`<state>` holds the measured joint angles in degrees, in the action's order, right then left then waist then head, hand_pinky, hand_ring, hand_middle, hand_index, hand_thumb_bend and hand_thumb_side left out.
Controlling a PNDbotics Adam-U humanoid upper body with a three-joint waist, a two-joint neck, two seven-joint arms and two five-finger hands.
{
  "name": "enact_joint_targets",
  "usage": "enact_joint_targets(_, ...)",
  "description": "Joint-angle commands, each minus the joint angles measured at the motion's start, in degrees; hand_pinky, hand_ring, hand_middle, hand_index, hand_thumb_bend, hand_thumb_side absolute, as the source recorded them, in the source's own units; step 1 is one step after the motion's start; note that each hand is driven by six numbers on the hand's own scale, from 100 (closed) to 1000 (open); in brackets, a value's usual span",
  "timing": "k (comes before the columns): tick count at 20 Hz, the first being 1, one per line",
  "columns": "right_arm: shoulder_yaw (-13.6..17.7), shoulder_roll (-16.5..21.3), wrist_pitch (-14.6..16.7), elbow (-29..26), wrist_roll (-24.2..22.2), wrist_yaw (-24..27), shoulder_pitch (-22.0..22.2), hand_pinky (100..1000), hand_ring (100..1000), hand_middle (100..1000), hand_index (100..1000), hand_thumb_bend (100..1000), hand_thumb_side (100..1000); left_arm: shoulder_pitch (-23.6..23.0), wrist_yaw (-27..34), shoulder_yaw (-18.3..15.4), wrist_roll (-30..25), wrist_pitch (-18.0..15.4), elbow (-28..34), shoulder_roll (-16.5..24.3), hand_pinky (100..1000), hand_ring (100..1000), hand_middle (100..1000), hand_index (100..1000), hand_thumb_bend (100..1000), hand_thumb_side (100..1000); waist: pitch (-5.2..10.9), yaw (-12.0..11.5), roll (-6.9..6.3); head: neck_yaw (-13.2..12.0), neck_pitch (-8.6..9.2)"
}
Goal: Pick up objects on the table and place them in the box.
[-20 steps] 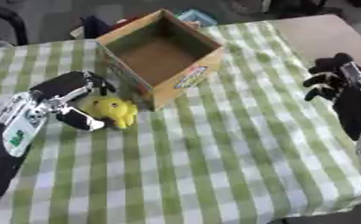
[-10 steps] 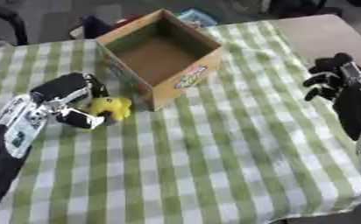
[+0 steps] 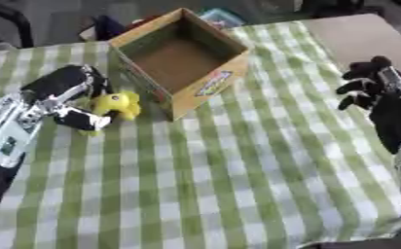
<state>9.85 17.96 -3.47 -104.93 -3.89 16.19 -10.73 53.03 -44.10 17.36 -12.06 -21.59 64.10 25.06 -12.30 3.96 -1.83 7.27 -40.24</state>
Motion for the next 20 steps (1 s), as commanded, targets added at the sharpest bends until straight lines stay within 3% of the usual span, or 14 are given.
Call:
enact_joint_targets(1,0.00,1.54,0.15,-0.80,-0.26,-0.35,-0.40,404,559,588,688,100,664,2.48,1.35,-1.97,1.17,1.54,2.84,2.36,473,542,233,400,249,174,1.32,0.38,0.04,-0.04,-0.10)
enact_joint_targets(8,-1.47,1.68,0.07,-0.79,-1.66,0.13,-1.71,404,559,588,688,100,655,5.78,-3.15,-5.44,6.44,4.26,-1.99,-1.17,492,554,250,416,249,153,1.17,4.12,-0.36,-2.45,0.89)
enact_joint_targets(16,-3.95,0.33,-0.35,-0.86,-4.30,0.85,-5.37,404,560,588,689,100,645,7.61,-12.39,-10.35,14.02,6.78,-11.48,-4.29,515,579,278,450,225,151,-0.36,11.93,-0.79,-8.96,3.28)
enact_joint_targets(19,-4.47,-0.14,-0.43,-0.90,-4.93,0.95,-6.16,404,560,588,689,100,645,7.93,-14.77,-12.28,17.51,8.16,-14.90,-4.56,538,606,314,488,191,151,-0.94,14.26,-0.94,-10.94,4.19)
enact_joint_targets(20,-4.58,-0.25,-0.44,-0.93,-5.07,0.92,-6.37,404,559,587,689,100,640,7.99,-15.23,-12.77,18.58,8.53,-15.82,-4.65,567,654,370,549,159,156,-1.12,14.80,-0.98,-11.46,4.40)
